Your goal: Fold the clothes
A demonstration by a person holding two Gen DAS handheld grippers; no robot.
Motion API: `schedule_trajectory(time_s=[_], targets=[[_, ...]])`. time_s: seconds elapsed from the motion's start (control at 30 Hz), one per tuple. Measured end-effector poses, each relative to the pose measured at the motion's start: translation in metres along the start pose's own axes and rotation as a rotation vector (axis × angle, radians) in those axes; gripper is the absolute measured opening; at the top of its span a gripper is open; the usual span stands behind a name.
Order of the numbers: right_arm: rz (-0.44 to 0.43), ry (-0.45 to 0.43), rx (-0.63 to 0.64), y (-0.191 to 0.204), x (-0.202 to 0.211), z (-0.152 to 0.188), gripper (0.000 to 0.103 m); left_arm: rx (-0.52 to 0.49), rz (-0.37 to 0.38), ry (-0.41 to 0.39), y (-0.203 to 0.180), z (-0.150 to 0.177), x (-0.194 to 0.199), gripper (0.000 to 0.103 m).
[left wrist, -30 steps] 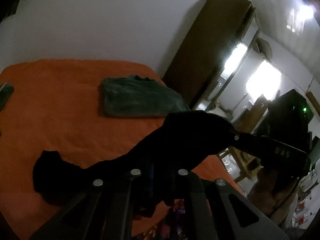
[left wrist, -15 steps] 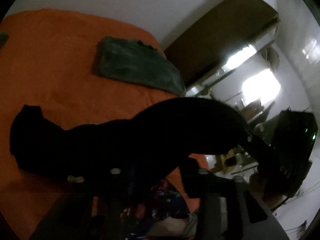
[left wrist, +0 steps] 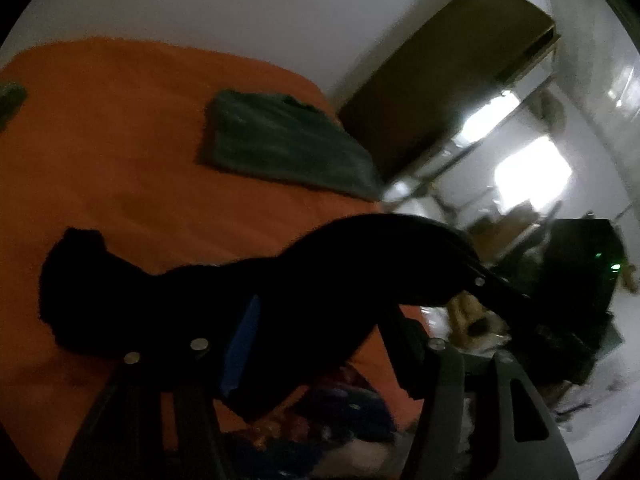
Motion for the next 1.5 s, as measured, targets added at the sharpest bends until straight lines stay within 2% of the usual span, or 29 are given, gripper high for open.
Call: schedule_trajectory(time_s=[0.2, 0.4, 0.6, 0.7, 0.73, 0.77, 0.8, 0.83, 0.93, 1.07, 1.13, 1.2, 1.27, 1.33, 1.37, 1.5], targets=[[-0.008, 0.026, 0.019, 0.001, -0.01, 0.004, 0.006, -0.034, -0.109, -0.034, 0.004, 0.0, -0.012, 0.062], [-0.024, 0.039, 0.042, 0.009, -0.014, 0.008, 0.006, -0.062, -0.105, -0.002, 0.001, 0.006, -0.028, 0.062], [-0.064, 0.055, 0.054, 0.018, -0.018, 0.012, 0.006, -0.049, -0.103, 0.001, 0.002, 0.006, -0.037, 0.062], [-0.088, 0.059, 0.049, 0.022, -0.019, 0.013, 0.006, -0.08, -0.081, -0.052, -0.001, 0.006, -0.034, 0.061], [-0.089, 0.059, 0.05, 0.022, -0.018, 0.013, 0.006, -0.117, -0.072, -0.08, -0.004, 0.006, -0.031, 0.055], [-0.09, 0.058, 0.051, 0.022, -0.017, 0.012, 0.006, -0.145, -0.073, -0.09, -0.006, 0.007, -0.029, 0.044], [-0.091, 0.058, 0.051, 0.022, -0.017, 0.012, 0.006, -0.18, -0.081, -0.082, -0.01, 0.01, -0.03, 0.013], [-0.092, 0.058, 0.051, 0.022, -0.016, 0.012, 0.006, -0.192, -0.091, -0.075, -0.011, 0.01, -0.031, 0.004], [-0.096, 0.06, 0.048, 0.02, -0.017, 0.012, 0.006, -0.171, -0.119, -0.136, -0.012, 0.006, -0.025, 0.004], [-0.103, 0.072, 0.055, 0.02, -0.019, 0.012, 0.007, -0.048, -0.081, -0.204, 0.003, -0.005, -0.008, 0.004], [-0.109, 0.08, 0.06, 0.02, -0.019, 0.011, 0.009, -0.005, -0.083, -0.292, 0.009, -0.014, 0.01, 0.004], [-0.136, 0.09, 0.066, 0.021, -0.021, 0.012, 0.014, 0.037, -0.086, -0.379, 0.015, -0.022, 0.028, 0.004], [-0.165, 0.107, 0.078, 0.022, -0.023, 0.015, 0.027, 0.06, -0.102, -0.446, 0.02, -0.029, 0.047, 0.004], [-0.175, 0.147, 0.09, 0.021, -0.028, 0.02, 0.079, 0.084, -0.117, -0.513, 0.025, -0.035, 0.065, 0.004], [-0.173, 0.187, 0.1, 0.019, -0.033, 0.025, 0.084, 0.094, -0.114, -0.537, 0.027, -0.038, 0.075, 0.004], [-0.123, 0.31, 0.166, 0.002, -0.051, 0.047, 0.085, 0.154, -0.118, -0.6, 0.047, -0.048, 0.109, 0.004]])
Point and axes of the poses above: each gripper's, at about its wrist camera, not at the fingertips, and x roughly against the way its jaws point, y to its left, z to its underside, the point moved 6 cm from there along -x, roughly the way its jaws point, and after that the axes turned 10 degrees about x, right-handed, at the moved point
